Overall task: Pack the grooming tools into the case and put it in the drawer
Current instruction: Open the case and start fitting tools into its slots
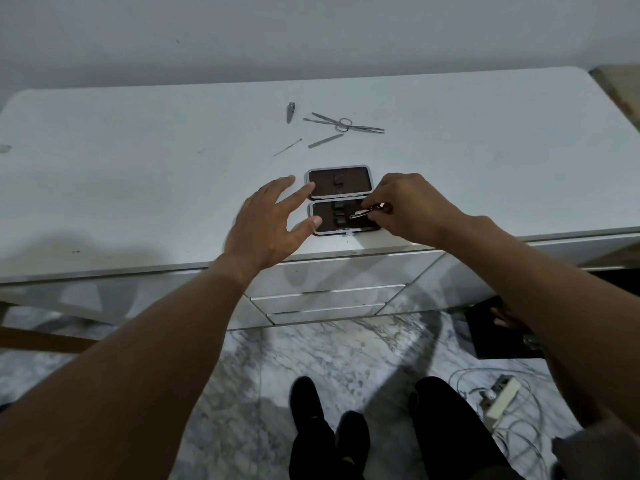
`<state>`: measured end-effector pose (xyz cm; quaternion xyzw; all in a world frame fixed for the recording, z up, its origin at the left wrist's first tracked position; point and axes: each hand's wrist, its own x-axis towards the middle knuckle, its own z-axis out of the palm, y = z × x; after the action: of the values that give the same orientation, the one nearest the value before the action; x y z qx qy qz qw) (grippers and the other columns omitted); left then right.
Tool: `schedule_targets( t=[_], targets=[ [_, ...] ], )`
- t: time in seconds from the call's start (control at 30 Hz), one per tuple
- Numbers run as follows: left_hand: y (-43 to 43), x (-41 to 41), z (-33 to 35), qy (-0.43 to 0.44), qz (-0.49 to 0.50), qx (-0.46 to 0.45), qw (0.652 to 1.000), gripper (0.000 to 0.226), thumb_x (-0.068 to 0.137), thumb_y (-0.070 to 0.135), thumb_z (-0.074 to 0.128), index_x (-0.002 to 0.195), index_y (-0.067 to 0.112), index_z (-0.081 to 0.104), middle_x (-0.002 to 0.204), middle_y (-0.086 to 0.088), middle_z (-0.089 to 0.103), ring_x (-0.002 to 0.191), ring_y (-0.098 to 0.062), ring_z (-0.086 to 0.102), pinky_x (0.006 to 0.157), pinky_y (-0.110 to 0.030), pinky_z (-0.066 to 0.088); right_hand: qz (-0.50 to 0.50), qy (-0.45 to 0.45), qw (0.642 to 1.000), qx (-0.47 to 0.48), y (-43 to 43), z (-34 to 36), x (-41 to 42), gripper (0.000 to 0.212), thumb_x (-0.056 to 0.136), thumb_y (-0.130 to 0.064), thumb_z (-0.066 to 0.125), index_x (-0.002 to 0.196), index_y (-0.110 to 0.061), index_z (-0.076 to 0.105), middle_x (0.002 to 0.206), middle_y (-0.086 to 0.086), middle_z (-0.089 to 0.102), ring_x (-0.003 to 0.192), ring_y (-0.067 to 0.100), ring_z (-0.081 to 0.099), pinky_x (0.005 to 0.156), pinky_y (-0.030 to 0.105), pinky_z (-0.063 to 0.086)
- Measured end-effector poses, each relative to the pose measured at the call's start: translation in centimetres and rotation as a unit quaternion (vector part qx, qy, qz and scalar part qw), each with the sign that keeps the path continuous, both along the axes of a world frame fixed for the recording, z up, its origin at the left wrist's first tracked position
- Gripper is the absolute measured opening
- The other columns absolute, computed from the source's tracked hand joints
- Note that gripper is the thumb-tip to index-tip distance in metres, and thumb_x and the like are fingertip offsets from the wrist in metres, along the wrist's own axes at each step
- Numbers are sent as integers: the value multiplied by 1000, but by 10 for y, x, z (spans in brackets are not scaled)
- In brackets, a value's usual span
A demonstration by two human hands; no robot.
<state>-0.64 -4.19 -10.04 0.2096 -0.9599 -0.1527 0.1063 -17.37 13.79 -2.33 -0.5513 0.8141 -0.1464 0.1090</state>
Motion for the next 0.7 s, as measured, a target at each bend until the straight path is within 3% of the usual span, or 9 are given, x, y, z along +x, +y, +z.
schedule_targets(
  t=[0.2,0.37,0.47,0.7],
  targets=[
    [-1,2,2,-3,-10,15,1000,63,91,65,40,148,40,31,158,2,31,146,-19,25,116,-42,24,-25,-8,999,19,4,-3,-1,16,86,-17,64,99,-20,74,102,0,70,76,14,54,77,33,48],
    [-1,2,2,-8,-6,15,1000,64,91,65,41,149,40,30,158,2,30,146,-19,25,116,-43,24,-25,-23,999,7,0,-5,-1,17,85,-15,66,99,-17,76,100,3,71,76,11,52,78,32,48],
    [-1,1,2,-8,-6,15,1000,63,91,64,43,148,40,30,158,2,30,146,-19,25,116,-43,24,-21,-32,999,0,-2,-6,1,19,84,-13,67,100,-15,76,101,4,73,77,15,57,78,30,48],
    [-1,1,2,-13,-6,13,1000,64,90,67,39,149,41,29,158,2,30,146,-19,25,115,-43,25,-3,-41,999,-13,-4,-12,6,25,82,-10,65,103,-16,76,99,7,75,85,28,67,79,39,54]
  ],
)
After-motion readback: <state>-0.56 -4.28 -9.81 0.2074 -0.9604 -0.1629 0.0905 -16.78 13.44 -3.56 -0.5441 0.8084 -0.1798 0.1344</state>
